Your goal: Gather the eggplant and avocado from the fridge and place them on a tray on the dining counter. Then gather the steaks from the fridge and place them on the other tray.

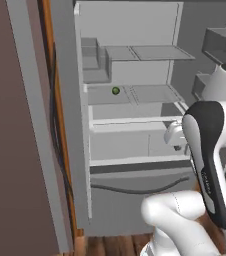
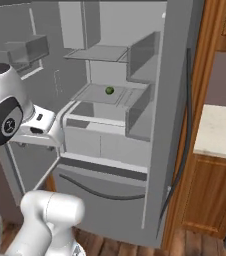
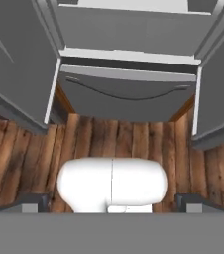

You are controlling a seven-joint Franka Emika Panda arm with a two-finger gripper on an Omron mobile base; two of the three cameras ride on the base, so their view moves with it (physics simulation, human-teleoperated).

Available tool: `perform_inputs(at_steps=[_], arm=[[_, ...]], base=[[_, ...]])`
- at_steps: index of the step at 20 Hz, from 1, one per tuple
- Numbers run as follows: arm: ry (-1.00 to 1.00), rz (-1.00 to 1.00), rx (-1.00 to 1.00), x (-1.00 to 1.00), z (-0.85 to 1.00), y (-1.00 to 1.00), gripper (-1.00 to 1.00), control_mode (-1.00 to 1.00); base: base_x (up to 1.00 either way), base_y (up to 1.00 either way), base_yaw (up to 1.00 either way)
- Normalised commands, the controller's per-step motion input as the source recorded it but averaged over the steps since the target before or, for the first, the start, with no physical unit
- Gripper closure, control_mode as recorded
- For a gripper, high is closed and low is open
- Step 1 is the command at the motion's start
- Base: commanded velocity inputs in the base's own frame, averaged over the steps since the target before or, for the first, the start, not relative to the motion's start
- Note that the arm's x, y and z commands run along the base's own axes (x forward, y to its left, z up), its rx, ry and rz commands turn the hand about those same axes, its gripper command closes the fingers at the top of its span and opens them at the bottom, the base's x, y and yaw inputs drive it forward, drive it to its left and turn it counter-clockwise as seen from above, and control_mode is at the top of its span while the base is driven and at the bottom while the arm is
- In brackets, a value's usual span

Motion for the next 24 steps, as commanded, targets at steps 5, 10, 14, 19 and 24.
perform_inputs(at_steps=[5,10,14,19,24], arm=[[0.0,0.0,0.0,0.0,0.0,0.0,-1.0,1.0],[0.0,0.0,0.0,0.0,0.0,0.0,-1.0,1.0],[0.0,0.0,0.0,0.0,0.0,0.0,-1.0,1.0],[0.0,0.0,0.0,0.0,0.0,0.0,-1.0,1.0],[0.0,0.0,0.0,0.0,0.0,0.0,-1.0,1.0]], base=[[0.65,-0.1,-0.02],[0.57,0.03,-0.17],[0.51,0.0,-0.23],[0.41,0.13,-0.23],[0.39,0.28,-0.19]])
